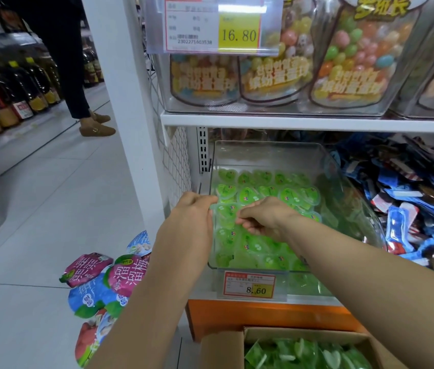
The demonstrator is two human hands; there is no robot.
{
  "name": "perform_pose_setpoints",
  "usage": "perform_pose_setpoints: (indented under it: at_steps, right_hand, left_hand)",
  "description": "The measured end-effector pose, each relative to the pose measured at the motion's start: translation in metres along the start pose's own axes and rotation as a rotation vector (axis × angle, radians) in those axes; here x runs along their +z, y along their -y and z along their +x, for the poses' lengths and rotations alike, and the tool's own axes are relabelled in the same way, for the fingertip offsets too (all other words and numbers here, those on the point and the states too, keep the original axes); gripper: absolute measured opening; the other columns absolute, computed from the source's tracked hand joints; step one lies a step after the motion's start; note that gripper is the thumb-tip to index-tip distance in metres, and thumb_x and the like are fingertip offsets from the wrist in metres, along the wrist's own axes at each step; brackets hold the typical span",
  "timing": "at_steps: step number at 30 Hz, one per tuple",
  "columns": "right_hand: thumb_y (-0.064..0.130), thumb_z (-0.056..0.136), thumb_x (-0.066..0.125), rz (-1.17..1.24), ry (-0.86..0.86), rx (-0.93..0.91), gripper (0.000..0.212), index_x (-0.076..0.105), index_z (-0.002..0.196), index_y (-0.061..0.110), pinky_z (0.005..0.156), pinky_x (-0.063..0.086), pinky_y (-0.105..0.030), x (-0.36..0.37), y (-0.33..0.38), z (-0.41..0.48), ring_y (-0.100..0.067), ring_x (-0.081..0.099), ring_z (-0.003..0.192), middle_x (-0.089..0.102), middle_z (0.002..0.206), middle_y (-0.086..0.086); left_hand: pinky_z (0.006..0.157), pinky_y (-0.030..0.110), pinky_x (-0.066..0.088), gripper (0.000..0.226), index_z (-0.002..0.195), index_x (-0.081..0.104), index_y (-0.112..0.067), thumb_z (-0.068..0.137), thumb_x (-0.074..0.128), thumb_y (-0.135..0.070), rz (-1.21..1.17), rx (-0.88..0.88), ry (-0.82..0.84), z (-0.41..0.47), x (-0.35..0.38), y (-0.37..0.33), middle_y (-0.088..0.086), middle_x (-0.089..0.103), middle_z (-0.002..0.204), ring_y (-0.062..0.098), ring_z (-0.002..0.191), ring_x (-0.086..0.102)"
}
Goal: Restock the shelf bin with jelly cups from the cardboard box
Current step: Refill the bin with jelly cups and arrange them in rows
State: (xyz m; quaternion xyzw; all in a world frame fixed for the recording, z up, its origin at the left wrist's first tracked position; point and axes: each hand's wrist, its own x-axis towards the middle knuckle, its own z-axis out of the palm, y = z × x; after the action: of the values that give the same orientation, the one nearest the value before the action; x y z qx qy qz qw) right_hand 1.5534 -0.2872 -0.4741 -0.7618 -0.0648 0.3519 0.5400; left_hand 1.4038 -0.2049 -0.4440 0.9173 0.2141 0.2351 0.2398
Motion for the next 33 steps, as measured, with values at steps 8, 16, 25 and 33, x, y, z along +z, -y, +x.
perform_pose_setpoints:
  at_steps: [8,16,25,33]
  right_hand:
    - [-0.004,0.086,0.059,0.059,-0.069,-0.012,0.017,0.059,0.071,0.004,0.038,0.045,-0.014,0.005,-0.003,0.004,-0.003,0.051,0.033,0.060,0.046,-0.002]
    - [-0.003,0.088,0.057,0.093,-0.065,-0.039,0.017,0.058,0.073,0.005,0.040,0.046,-0.014,0.006,-0.005,0.004,-0.002,0.053,0.035,0.062,0.062,-0.007]
    - [0.021,0.085,0.068,-0.543,-0.205,-0.281,0.024,0.060,0.064,0.013,0.062,0.056,-0.028,-0.012,-0.001,0.005,-0.012,0.060,0.054,0.068,0.070,-0.007]
    - [0.057,0.089,0.048,-1.262,-0.328,-0.500,0.050,0.057,0.128,0.027,0.088,0.047,-0.038,0.015,0.020,0.021,-0.026,0.049,0.114,0.054,0.122,-0.006]
  left_hand:
    - [0.083,0.030,0.045,0.036,0.130,0.056,-0.022,0.099,0.041,-0.016,0.010,-0.012,0.009,0.000,0.000,-0.001,-0.001,0.052,0.124,0.017,0.101,0.055]
    - [0.083,0.032,0.046,0.036,0.131,0.056,-0.023,0.099,0.041,-0.014,0.011,-0.019,0.010,-0.001,0.000,-0.002,-0.001,0.052,0.125,0.018,0.102,0.056]
    - [0.083,0.034,0.047,0.037,0.131,0.055,-0.023,0.098,0.041,-0.013,0.003,-0.020,0.015,-0.001,0.000,-0.002,-0.001,0.052,0.125,0.018,0.102,0.056]
    - [0.082,0.038,0.048,0.037,0.130,0.056,-0.025,0.098,0.041,-0.013,-0.001,-0.015,0.018,-0.001,-0.001,-0.002,0.001,0.053,0.121,0.020,0.097,0.058]
